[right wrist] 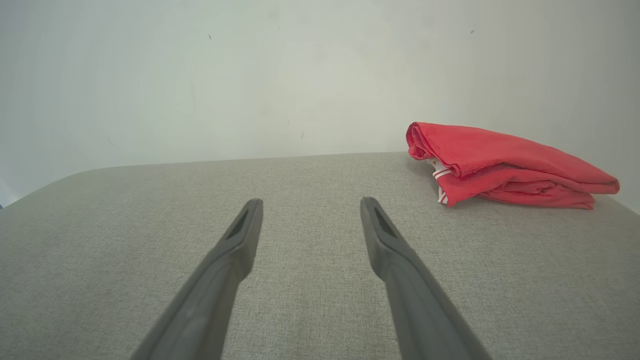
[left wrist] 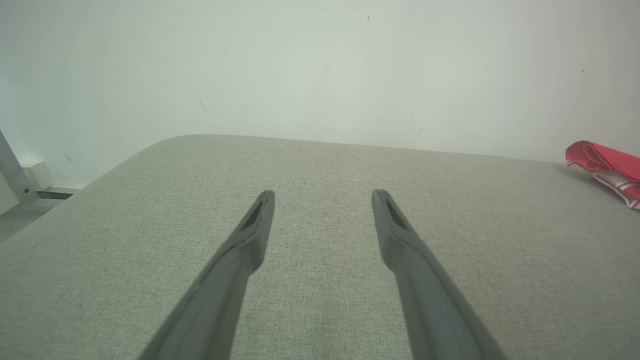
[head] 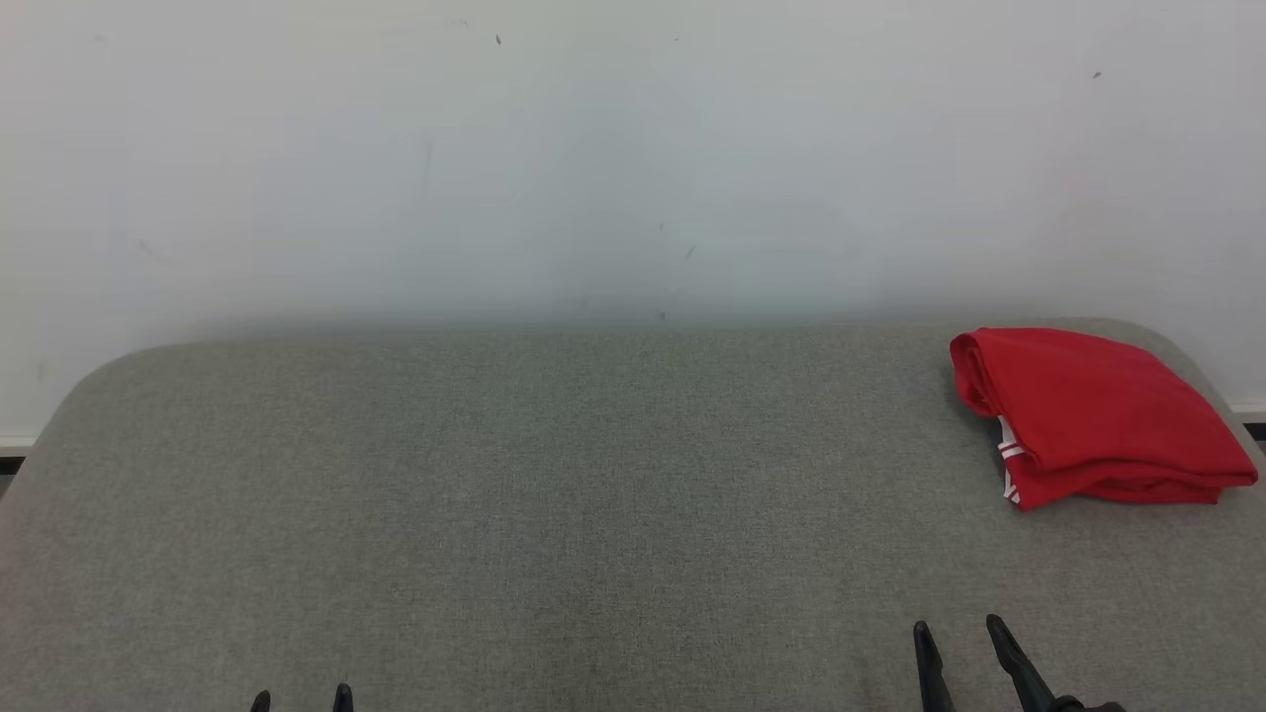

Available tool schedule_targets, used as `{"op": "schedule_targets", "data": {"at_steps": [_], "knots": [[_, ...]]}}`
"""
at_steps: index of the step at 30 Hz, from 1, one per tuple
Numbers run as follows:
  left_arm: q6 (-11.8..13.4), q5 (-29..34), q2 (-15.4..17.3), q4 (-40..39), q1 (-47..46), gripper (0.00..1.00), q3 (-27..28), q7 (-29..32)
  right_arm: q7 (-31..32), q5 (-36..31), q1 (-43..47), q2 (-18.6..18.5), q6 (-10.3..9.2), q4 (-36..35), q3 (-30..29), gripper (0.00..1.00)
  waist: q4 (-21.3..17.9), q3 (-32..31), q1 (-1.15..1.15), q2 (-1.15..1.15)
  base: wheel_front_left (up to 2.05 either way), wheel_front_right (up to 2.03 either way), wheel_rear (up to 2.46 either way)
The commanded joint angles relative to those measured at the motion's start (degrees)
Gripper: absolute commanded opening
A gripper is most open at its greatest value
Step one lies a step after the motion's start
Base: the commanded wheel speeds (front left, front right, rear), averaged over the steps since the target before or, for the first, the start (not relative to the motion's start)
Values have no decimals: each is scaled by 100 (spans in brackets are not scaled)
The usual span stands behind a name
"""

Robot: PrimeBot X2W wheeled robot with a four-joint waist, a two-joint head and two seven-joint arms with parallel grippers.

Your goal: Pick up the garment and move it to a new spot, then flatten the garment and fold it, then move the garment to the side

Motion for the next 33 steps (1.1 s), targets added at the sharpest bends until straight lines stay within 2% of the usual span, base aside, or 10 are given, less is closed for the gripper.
{"op": "schedule_targets", "data": {"at_steps": [1, 23, 24, 28, 33], "knots": [[6, -12, 22, -23, 51, 100, -12, -14, -3, 36, 41, 17, -12, -10, 10, 100, 3, 11, 0, 0, 0, 0, 0], [6, -41, 72, -72, 85, 100, -39, -14, -4, 51, 72, 16, -12, -11, 69, 100, -55, 29, 0, 0, 0, 0, 0], [0, -34, 54, -48, 51, 0, -40, 0, 1, 36, 39, 1, 0, -2, 62, 0, -56, 29, 0, 0, 0, 0, 0], [-1, -101, 18, 130, 64, 0, -71, 13, 12, 100, 106, 1, 0, 153, 66, 0, -57, 32, 0, 0, 0, 0, 0], [1, -703, 24, 137, -43, 0, -87, 145, 133, 739, 68, -26, -1, 87, 18, 0, -61, 57, 0, 0, 0, 0, 0]]}}
